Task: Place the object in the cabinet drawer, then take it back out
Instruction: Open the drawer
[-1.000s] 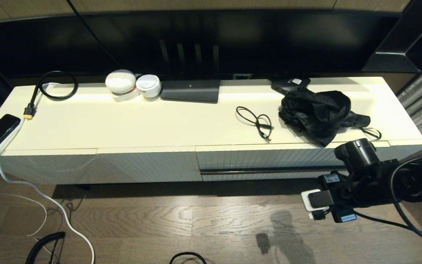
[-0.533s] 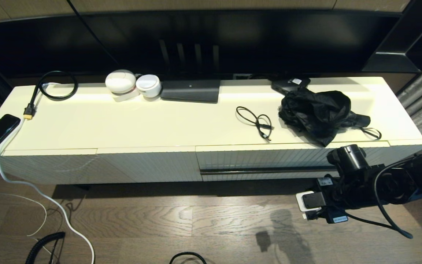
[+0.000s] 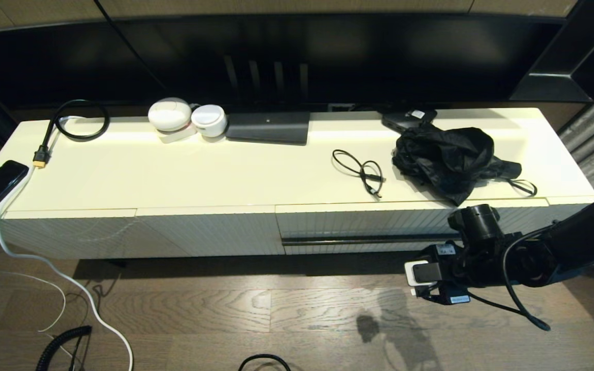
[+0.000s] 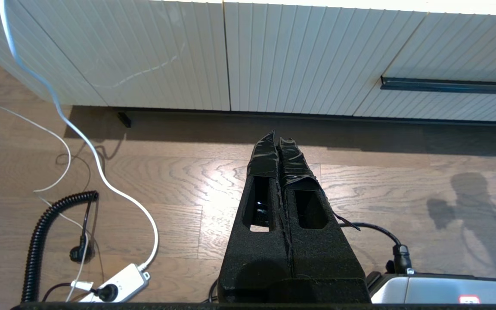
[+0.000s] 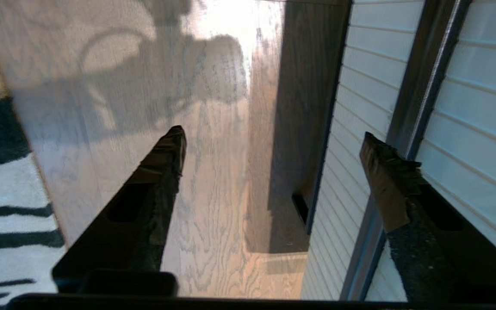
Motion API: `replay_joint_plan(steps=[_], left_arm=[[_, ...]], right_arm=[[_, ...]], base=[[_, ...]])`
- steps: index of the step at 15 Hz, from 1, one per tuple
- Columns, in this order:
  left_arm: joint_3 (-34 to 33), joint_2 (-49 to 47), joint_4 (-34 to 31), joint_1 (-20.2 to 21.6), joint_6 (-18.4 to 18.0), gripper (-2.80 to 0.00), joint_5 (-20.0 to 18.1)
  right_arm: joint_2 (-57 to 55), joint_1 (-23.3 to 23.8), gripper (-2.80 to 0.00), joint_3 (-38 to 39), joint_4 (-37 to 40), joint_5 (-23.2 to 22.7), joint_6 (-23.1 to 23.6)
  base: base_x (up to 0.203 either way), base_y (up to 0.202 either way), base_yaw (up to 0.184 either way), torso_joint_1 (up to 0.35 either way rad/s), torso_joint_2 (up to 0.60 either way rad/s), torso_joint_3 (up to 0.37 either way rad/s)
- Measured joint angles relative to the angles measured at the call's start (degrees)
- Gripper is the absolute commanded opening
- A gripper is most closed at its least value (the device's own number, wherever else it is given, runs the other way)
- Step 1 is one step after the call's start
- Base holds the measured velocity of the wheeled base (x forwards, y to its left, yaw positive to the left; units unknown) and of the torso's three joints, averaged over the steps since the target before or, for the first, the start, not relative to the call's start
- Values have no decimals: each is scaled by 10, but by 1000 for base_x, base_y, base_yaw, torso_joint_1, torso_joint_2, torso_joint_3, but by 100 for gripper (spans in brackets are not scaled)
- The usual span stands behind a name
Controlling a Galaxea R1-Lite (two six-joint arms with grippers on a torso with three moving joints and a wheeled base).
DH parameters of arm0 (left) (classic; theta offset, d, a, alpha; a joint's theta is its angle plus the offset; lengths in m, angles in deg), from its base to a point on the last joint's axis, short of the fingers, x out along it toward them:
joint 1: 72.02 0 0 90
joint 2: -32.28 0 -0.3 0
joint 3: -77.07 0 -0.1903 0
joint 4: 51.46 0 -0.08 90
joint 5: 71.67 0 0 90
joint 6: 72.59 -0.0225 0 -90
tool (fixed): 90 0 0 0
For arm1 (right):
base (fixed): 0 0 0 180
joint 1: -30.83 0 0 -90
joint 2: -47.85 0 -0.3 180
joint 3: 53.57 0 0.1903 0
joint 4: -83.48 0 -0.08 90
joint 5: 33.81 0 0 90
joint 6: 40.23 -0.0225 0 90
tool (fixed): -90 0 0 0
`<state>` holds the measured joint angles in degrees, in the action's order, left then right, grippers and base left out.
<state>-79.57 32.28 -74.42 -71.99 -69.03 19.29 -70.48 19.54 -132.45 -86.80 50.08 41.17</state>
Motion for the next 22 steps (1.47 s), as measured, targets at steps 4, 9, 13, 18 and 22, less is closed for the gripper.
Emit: replay_joint_plan(steps=[4,9,13,18,22], left_arm=[[0,0,0,0,0,-280,0],[0,0,0,0,0,-280,0],[0,0,0,0,0,-280,0],[0,0,0,0,0,-280,0],[0,0,0,0,0,-280,0]], right_arm=[[-27,3,0,-39,-11,1,-6],[-59,14,0,-92,-12,5,-7],[-90,31,0,-134,-15,5,-7],[-123,36,0,-173,-11,4,-7],[-136,37,0,-186,-12,5,-7]], base=[[0,0,0,0,0,0],[0,0,0,0,0,0],[0,0,0,0,0,0],[0,0,0,0,0,0],[0,0,0,0,0,0]])
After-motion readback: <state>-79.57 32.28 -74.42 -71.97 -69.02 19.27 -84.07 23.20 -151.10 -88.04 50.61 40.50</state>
